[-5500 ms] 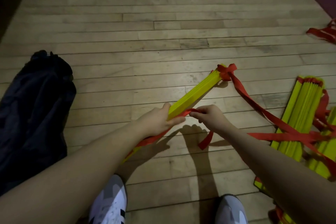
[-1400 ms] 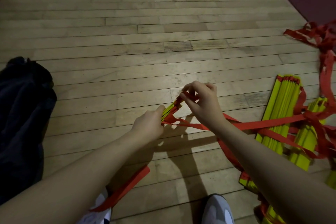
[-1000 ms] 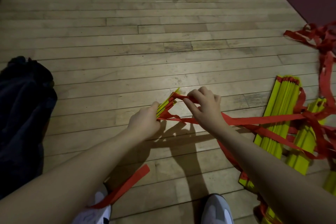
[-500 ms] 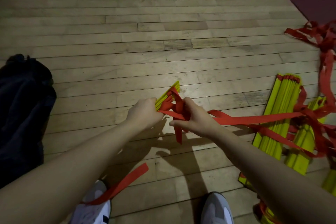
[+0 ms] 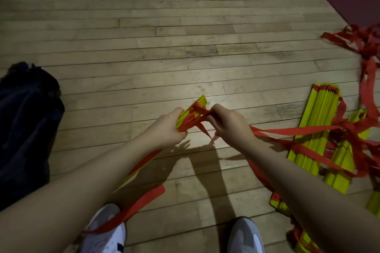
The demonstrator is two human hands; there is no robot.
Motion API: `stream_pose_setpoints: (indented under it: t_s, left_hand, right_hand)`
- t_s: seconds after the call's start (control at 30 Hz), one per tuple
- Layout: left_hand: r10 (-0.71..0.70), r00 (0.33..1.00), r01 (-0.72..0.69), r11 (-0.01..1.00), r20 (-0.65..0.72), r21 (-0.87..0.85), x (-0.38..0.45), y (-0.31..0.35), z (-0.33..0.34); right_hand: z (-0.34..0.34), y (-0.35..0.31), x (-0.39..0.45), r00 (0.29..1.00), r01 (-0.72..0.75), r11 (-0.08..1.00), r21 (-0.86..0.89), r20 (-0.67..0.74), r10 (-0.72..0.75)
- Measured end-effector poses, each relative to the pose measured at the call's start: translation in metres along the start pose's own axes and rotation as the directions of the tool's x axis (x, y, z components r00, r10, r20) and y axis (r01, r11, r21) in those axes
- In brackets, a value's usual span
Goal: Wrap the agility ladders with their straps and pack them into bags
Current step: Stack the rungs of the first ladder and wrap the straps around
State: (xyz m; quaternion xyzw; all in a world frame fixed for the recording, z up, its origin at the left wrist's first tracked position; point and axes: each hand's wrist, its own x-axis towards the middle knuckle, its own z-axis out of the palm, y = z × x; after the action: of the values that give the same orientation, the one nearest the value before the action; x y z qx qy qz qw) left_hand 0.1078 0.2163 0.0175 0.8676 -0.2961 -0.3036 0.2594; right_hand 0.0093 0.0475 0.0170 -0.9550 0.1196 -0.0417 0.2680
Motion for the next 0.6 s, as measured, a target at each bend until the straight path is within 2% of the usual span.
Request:
stream_pose_setpoints:
  t_s: [0.07,0.17,0.27,0.33,0.4,0.53,0.6]
  left_hand:
    - [-0.01,0.999,0.009,0.999,-0.037,-0.041,-0.002,0.005,0.0]
    - [-0.025,0.995,0.028,0.999,-0.1,0.024,-0.002,0.006,0.002]
    - [-0.02,0.995,0.024,0.999,-0.096,0.033,-0.003,0.006,0.001]
    - [-0.011,0.998,0.01,1.0,-0.067,-0.012,-0.005,0.008,-0.001]
    - [-0.003,0.998,0.001,1.0,-0.063,-0.026,-0.008,0.011,-0.002]
    - [0.01,0.99,0.002,0.996,-0.139,0.084,-0.011,0.01,0.001]
    - [0.011,0.989,-0.001,0.998,-0.15,0.069,-0.013,0.011,0.001]
  right_hand:
    - [0.0,-0.002,0.001,0.995,-0.091,0.996,0.011,-0.03,0.091]
    - [-0.001,-0.005,0.002,0.986,-0.167,0.984,0.059,-0.006,0.168]
    - [-0.003,-0.008,0.0,0.97,-0.24,0.912,0.332,0.054,0.236]
    - [-0.003,-0.009,-0.002,0.973,-0.227,0.866,0.446,0.066,0.221]
    - [-0.002,-0.01,-0.003,0.984,-0.174,0.882,0.439,0.047,0.171]
    - [0.002,-0.015,-0.002,0.98,-0.19,0.836,0.515,0.049,0.192]
    - [0.0,-0.017,-0.002,0.977,-0.199,0.814,0.545,0.048,0.207]
